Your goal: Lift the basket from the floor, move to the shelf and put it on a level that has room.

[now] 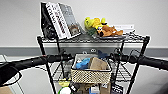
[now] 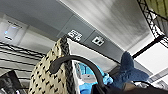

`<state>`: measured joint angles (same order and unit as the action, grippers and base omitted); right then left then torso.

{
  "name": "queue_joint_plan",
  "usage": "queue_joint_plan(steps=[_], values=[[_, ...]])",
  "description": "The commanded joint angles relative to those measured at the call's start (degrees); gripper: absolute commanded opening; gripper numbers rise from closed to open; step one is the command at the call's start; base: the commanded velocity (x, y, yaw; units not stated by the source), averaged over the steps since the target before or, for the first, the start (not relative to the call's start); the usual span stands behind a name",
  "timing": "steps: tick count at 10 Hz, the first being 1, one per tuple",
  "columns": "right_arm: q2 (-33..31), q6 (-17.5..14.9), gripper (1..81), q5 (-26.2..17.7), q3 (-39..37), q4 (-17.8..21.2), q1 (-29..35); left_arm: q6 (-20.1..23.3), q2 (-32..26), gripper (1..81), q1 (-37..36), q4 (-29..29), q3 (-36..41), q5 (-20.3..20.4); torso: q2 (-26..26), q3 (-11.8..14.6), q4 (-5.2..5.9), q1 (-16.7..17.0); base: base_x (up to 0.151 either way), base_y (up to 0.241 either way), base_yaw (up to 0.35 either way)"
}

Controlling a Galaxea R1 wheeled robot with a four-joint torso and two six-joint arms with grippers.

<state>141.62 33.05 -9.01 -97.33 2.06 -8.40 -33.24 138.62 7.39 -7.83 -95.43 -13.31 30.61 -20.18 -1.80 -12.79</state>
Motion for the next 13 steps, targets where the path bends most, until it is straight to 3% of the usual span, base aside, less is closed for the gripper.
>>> queue_joint_plan(steps=[1,7,12,13], values=[[3.96,-0.53,1.0,4.35,-4.08,-2.59,12.74,-0.15,4.21,1.0,-13.05,1.94,-6.44,3.82,0.0,0.0,0.0,0.0,0.0,0.0,0.0],[9.41,-0.44,1.0,1.45,-13.05,-5.84,11.25,-0.15,8.96,1.0,-13.05,4.04,-14.0,1.36,-0.02,-0.02,0.0,0.0,0.0,0.0,0.0],[7.3,-0.53,1.0,1.54,-9.27,-6.02,10.99,-0.15,5.53,1.0,-12.79,3.26,-9.25,1.62,-0.02,-0.02,0.0,0.0,0.0,0.0,0.0],[6.95,-0.44,1.0,1.63,-8.48,-5.93,10.98,-0.15,5.09,81.1,-12.79,3.34,-8.29,1.8,-0.02,-0.02,0.0,0.0,0.0,0.0,0.0]])
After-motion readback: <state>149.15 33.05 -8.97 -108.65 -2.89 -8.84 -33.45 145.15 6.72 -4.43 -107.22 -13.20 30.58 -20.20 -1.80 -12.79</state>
